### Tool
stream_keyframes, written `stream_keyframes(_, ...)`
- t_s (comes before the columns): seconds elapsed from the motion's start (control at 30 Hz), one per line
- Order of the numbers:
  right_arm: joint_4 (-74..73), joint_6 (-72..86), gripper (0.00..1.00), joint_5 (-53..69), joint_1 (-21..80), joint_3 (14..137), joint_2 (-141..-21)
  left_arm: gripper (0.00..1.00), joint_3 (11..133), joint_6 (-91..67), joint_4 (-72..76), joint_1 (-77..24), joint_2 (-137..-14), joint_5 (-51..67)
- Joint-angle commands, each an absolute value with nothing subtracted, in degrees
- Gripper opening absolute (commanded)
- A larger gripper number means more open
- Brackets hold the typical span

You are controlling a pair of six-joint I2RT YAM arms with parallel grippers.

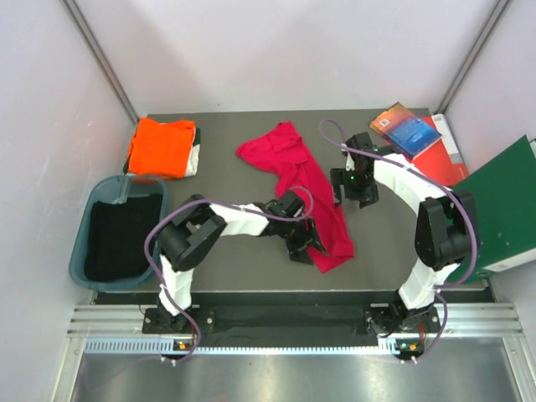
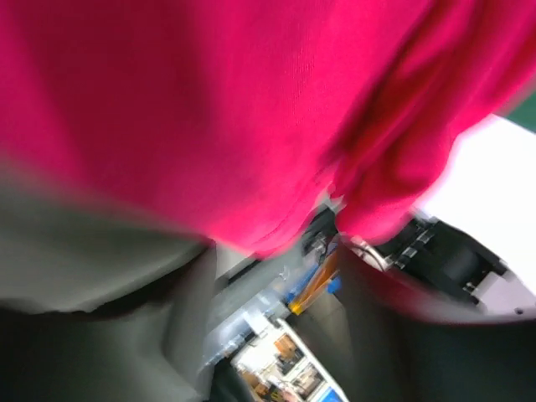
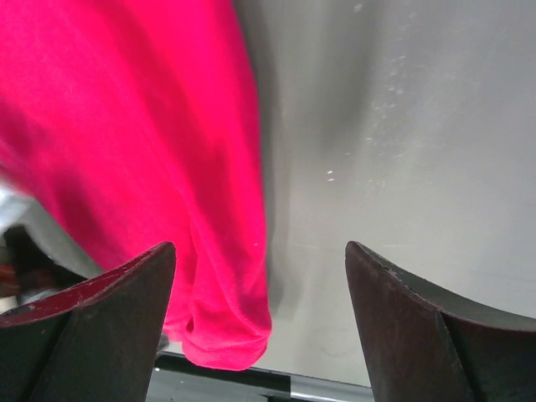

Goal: Fold and stack the t-shirts
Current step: Rotate the tshirt 90 degrees

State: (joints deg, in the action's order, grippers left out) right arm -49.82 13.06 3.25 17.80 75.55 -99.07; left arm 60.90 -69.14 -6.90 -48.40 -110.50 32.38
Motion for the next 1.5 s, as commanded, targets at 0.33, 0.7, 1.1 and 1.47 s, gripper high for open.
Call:
stream_keyframes(0.33, -47.73, 10.46, 0.82, 6.93, 11.43, 75.06, -91.76, 0.0, 66.18, -64.7, -29.77, -52.91, -113.48, 21.36)
stream_keyframes(0.7, -40.78, 9.32, 0.82, 14.67, 12.13, 77.78, -99.31, 0.0, 54.42, -62.05, -46.31, -50.98, -94.93, 16.52)
stream_keyframes(1.1, -26.3, 11.69, 0.83, 21.61, 16.95, 84.29, -108.28, 0.75, 59.11, -57.31, -62.38, -49.22, -84.21, 6.27)
stream_keyframes(1.47, -20.65, 17.66, 0.82, 22.15, 18.37, 101.5, -123.37, 0.99, 81.29, -46.59, -54.68, -36.69, -90.33, -12.31)
